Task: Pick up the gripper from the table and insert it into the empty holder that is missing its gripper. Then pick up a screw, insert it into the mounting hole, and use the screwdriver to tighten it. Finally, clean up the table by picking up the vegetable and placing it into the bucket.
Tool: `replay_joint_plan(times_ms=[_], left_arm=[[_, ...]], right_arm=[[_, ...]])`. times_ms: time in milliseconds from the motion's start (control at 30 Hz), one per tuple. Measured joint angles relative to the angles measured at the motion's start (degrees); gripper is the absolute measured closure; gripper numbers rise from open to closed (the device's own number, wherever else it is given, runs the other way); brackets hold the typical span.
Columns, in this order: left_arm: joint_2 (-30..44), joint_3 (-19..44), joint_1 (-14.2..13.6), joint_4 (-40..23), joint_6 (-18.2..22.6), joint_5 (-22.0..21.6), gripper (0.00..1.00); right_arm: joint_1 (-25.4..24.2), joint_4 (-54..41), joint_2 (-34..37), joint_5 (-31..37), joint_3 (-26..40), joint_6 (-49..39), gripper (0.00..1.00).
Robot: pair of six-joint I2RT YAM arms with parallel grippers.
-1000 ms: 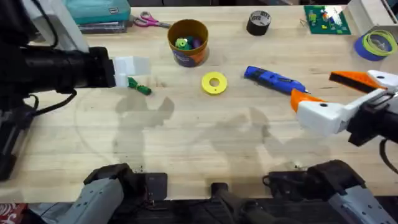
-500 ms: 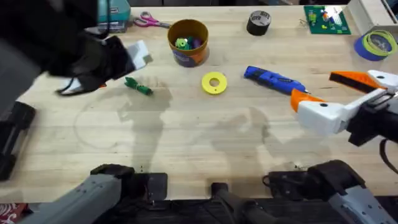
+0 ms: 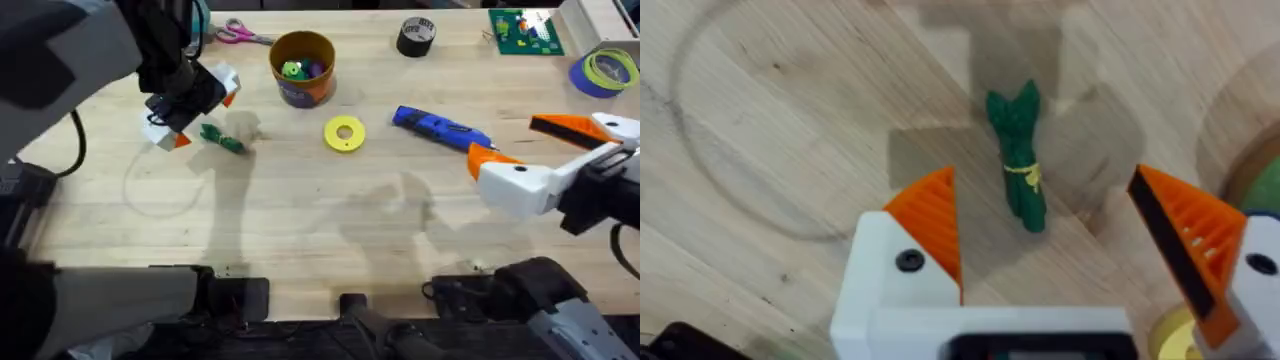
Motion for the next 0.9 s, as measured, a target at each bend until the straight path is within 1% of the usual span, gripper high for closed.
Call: replay_joint_plan(times_ms=[367,433,500,633,700,767,800,833,900], left_arm=[[9.96,0.0,2.17,1.42,-0.81,3.05,0.015],[10.98,0.0,2.35,1.87,-0.83,3.24,0.015],[11.6,0.0,2.42,2.24,-0.83,3.25,0.039],[12.66,0.0,2.44,3.08,-0.83,3.25,0.047],[13.17,0.16,2.44,3.29,-0.85,3.61,0.067],[13.19,0.24,2.44,3.42,-0.9,4.12,0.14],[13.29,0.31,2.44,3.55,-1.14,4.4,0.219],[13.36,0.39,2.44,3.66,-1.06,4.59,0.313],[13.39,0.44,2.44,3.7,-1.2,4.77,0.572]], right_arm=[[0.0,0.0,0.0,-0.01,0.0,0.0,0.004],[0.0,0.0,0.0,0.0,0.02,0.0,0.004],[0.0,-0.01,0.0,-0.01,0.02,0.0,0.004],[0.0,0.0,0.0,0.0,0.02,0.0,0.004],[0.0,0.0,0.0,0.0,0.0,0.0,0.006],[0.0,0.0,0.0,0.0,0.02,0.0,0.004],[0.0,0.0,0.0,-0.02,0.0,0.0,0.004],[0.0,0.0,0.0,0.0,0.0,0.0,0.004],[0.0,0.0,0.0,0.0,0.0,0.0,0.004]])
